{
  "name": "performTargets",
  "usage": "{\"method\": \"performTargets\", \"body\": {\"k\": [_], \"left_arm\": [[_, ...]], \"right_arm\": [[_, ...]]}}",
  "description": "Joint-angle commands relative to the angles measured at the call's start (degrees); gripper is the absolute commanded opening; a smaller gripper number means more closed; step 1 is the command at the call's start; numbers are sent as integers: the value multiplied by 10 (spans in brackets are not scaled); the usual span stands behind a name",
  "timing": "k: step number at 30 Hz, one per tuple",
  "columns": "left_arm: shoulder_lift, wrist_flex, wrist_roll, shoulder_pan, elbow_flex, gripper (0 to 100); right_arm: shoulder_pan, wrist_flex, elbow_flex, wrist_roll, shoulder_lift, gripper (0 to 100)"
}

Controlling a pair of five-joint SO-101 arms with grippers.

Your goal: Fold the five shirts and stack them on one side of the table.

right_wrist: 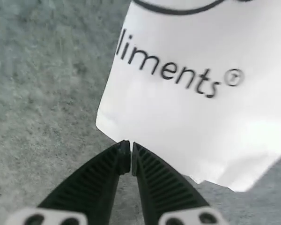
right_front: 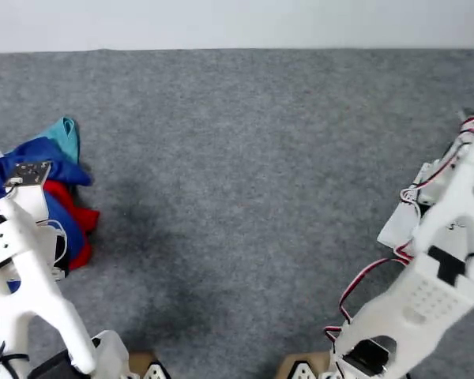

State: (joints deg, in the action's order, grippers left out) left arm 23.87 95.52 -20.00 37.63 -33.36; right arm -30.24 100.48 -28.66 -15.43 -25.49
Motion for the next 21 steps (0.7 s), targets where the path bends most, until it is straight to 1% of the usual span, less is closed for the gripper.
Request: {"method": "performTargets", "body": {"k": [1,5,9,11,13,17,21], "left_arm": [[18,-4,4,0,17,7],[18,-3,1,0,59,7],[18,21,-4,-2,161,9],[18,35,-43,0,208,28],[18,40,-98,8,240,86],[11,25,-180,65,302,199],[-14,-6,-280,96,304,224]], "right_arm": [[-7,24,-11,-8,73,9],[17,24,47,-8,121,9],[53,24,155,-5,174,9],[68,24,206,-4,199,9],[79,23,254,-4,220,9],[87,22,324,-4,244,9],[87,22,358,-4,247,9]]}}
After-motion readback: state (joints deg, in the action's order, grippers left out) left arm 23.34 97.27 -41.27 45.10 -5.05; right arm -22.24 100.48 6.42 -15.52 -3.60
